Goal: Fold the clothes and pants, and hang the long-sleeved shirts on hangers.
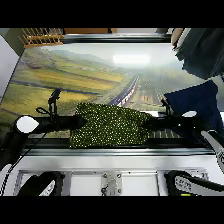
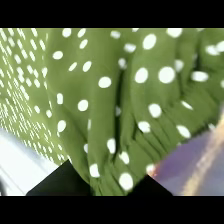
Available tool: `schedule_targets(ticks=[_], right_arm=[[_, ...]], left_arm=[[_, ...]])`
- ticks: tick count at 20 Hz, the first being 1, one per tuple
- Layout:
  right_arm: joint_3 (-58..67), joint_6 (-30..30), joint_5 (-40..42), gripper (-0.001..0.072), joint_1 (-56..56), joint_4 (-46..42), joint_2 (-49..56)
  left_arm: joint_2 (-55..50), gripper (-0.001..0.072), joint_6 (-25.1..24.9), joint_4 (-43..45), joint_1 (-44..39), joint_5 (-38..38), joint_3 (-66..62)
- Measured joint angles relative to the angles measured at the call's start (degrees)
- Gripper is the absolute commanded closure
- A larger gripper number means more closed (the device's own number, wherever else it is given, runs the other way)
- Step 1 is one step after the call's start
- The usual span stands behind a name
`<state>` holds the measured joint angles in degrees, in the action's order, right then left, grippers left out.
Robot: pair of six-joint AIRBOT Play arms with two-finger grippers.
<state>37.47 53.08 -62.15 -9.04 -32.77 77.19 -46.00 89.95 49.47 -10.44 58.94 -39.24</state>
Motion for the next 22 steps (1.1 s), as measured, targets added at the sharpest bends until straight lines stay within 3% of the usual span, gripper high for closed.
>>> schedule_targets(ticks=[6, 12, 18, 22], right_arm=[[23.4, 18.5, -1.3, 0.0703, -0.8, -15.6, -0.3], [46.8, 32.2, 0.2, 0.0703, -8.8, -25.2, 5.3], [55.0, 43.7, 7.8, 0.0704, -23.3, -27.3, 6.2], [55.8, 49.9, 7.8, 0.0703, -31.5, -32.5, 3.1]], left_arm=[[0.0, 0.0706, 0.0, 0.0, 0.0, 0.0, 0.0], [0.0, 0.0706, 0.0, 0.0, 0.0, 0.0, 0.0], [0.0, 0.0706, 0.0, 0.0, 0.0, 0.0, 0.0], [0.0, 0.0706, 0.0, 0.0, 0.0, 0.0, 0.0]])
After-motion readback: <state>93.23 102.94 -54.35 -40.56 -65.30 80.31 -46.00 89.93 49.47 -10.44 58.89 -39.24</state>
